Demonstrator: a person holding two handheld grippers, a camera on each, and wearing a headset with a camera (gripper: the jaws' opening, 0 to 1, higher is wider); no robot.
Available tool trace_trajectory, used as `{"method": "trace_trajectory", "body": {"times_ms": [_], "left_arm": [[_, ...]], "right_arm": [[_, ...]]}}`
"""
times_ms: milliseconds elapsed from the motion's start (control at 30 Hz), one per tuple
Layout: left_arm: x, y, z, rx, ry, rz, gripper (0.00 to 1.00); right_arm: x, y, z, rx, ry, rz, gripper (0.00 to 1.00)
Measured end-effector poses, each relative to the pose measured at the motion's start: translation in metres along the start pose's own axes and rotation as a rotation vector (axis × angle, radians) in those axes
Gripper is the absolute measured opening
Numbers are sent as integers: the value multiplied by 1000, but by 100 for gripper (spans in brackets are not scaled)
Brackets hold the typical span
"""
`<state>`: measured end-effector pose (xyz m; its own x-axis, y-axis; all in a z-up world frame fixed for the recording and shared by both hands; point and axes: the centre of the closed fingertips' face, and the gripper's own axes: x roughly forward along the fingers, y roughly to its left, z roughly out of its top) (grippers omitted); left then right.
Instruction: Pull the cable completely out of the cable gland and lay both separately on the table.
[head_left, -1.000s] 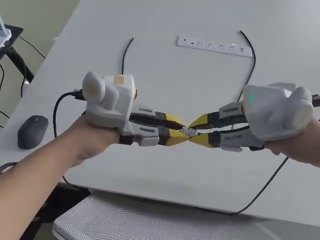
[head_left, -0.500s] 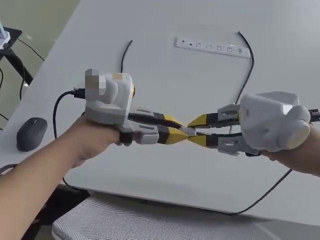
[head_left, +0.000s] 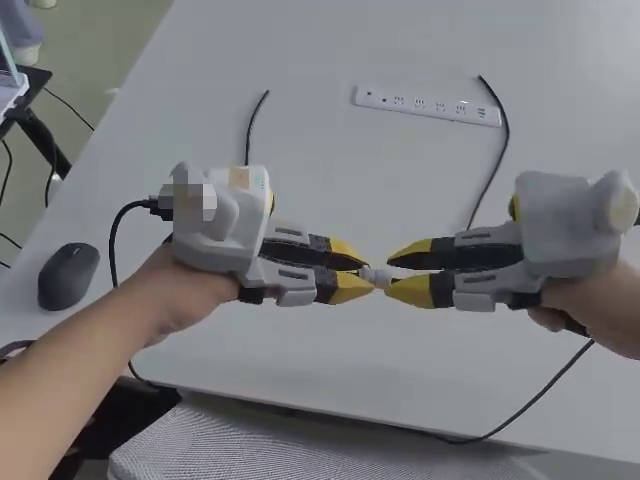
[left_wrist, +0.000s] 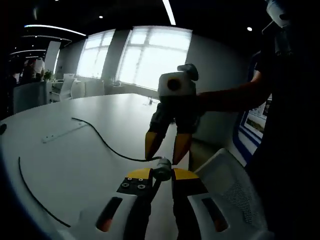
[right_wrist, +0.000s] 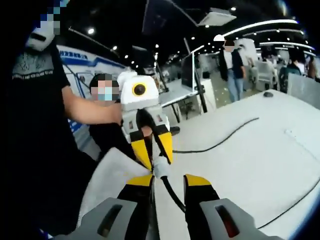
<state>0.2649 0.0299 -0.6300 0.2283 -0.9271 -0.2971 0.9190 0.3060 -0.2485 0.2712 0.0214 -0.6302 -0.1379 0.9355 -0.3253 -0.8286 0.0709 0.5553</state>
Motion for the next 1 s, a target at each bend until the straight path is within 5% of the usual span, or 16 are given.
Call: {"method": "trace_trajectory", "body": {"times_ms": [100, 167, 200, 500, 867, 1000], "left_arm": [[1, -2, -1, 48, 8, -7, 15], [2, -4, -2, 54, 16, -10, 15], [2, -5, -3, 72, 22, -10, 15], [1, -7, 2, 109, 22, -20, 15], [1, -8, 4, 113, 20, -27, 15], [1, -7, 3, 96, 22, -29, 14]], "right_arm": [[-5, -8, 1, 66, -25, 23, 18], [-7, 4, 3, 222, -32, 131, 20], [-7, 5, 4, 248, -33, 145, 23], [8, 15, -4, 274, 39, 200, 21], [15, 15, -2, 290, 41, 221, 9], [15, 16, -2, 240, 56, 208, 8]]}}
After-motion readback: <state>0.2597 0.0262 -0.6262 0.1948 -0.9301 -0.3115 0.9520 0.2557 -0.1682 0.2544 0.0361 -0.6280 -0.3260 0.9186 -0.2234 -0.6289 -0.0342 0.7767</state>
